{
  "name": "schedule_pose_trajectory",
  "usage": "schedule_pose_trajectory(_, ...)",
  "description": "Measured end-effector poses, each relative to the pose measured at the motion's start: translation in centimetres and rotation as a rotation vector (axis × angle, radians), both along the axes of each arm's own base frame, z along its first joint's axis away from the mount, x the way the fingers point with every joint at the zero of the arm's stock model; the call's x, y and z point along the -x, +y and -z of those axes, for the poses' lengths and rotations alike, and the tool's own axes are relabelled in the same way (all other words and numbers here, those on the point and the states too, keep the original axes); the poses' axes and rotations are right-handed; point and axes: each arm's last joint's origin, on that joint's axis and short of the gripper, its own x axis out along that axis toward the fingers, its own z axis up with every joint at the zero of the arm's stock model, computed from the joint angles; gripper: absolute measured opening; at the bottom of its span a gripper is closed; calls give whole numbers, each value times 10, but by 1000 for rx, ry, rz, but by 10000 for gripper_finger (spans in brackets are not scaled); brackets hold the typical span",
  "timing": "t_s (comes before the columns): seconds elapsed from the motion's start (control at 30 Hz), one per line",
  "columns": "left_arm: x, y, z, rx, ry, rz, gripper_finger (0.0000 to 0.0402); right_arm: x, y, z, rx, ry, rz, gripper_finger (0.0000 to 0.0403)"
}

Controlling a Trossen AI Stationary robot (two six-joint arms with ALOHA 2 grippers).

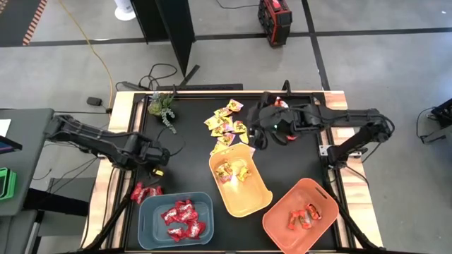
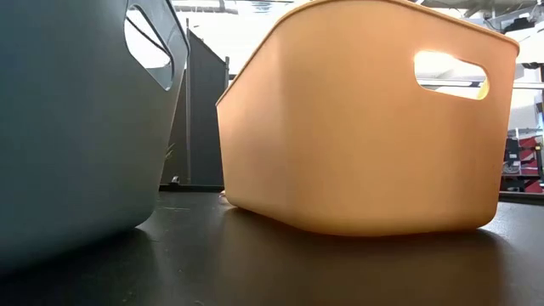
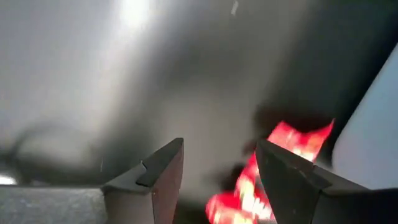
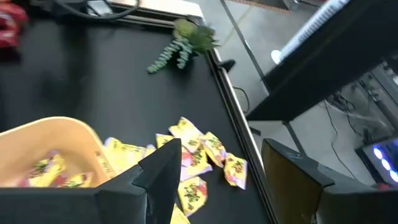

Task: Sort candy
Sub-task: Put the yellow chocolate into the orange bin

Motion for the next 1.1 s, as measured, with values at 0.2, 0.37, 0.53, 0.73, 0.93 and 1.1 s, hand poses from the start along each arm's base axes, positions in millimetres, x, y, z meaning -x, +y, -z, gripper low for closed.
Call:
schedule_pose_trajectory(0.2,-18,13,-4,-35,-190,-4,195,8,-47,8,-149,56,98,238)
schedule_pose_trajectory(0.37,-33,24,-11,-123,-354,-14,195,33,-108,30,-308,207,353,238)
schedule_pose_trajectory(0.53,-44,38,-18,-172,-485,-12,195,58,-147,38,-347,249,512,238)
schedule_pose_trajectory(0.73,-52,66,-31,-201,-580,-50,195,82,-169,42,-474,298,577,238)
schedule_pose_trajectory(0.93,-79,105,-41,-224,-545,-8,195,84,-170,54,-513,336,557,238)
schedule_pose_trajectory(1.1,-108,135,-46,-227,-502,44,195,91,-168,98,-622,477,574,238)
